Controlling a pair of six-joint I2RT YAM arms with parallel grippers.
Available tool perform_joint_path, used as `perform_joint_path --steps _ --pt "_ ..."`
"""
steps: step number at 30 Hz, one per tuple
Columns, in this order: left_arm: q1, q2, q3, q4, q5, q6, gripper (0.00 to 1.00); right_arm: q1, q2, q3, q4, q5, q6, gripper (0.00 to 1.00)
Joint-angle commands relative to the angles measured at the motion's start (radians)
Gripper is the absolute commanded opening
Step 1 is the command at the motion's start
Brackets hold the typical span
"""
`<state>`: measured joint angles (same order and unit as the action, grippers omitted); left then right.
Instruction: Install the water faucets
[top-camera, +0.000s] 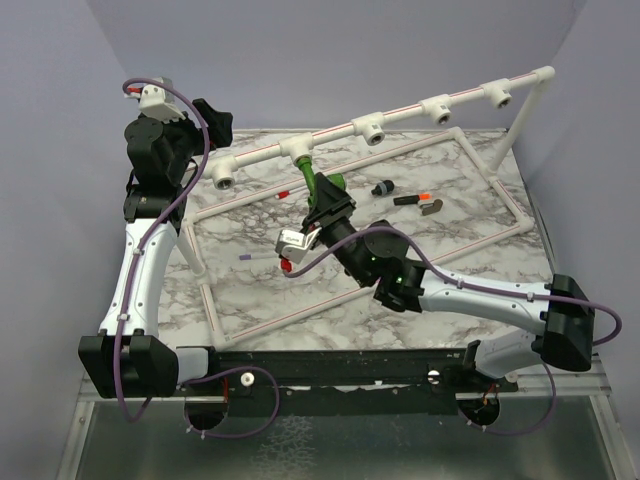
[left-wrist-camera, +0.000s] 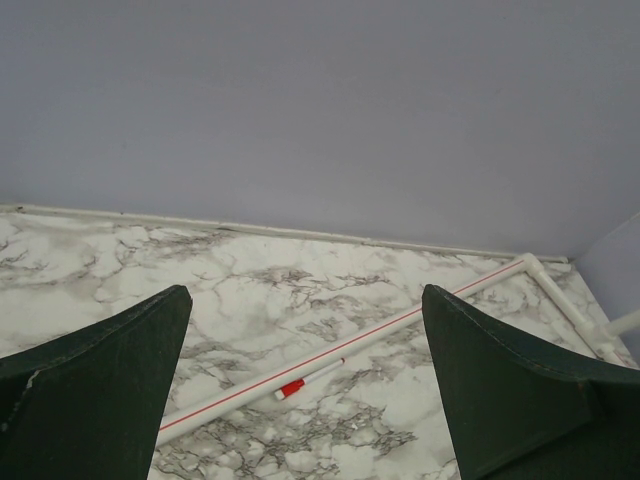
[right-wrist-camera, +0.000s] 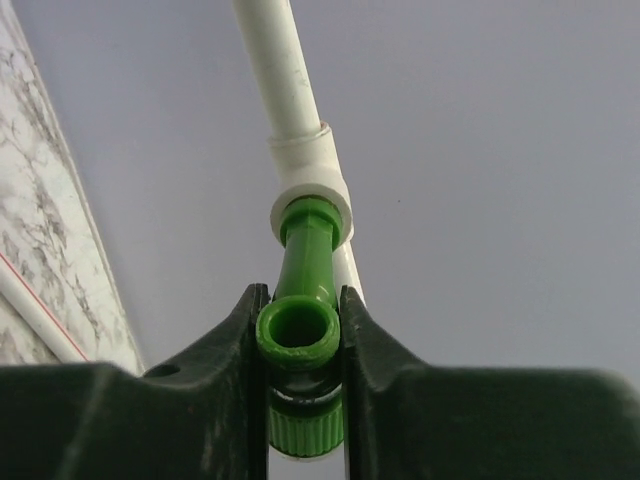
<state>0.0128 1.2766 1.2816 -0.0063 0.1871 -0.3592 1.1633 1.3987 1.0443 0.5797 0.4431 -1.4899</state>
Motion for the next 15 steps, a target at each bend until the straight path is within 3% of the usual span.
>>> perform_joint_path --steps 1,4,15 --pt "0.004 0.064 -0.08 -0.189 0.017 -0.006 0.99 0.011 0.025 0.032 0.078 0.06 0.028 0.15" --pt "0.004 0.064 -0.08 -0.189 0.018 -0.006 0.99 0.017 0.022 0.038 0.083 0.065 0.116 0.01" --pt "0.004 0.063 -0.079 -0.19 0.02 -0.006 0.99 0.033 0.038 0.094 0.094 0.13 0.596 0.01"
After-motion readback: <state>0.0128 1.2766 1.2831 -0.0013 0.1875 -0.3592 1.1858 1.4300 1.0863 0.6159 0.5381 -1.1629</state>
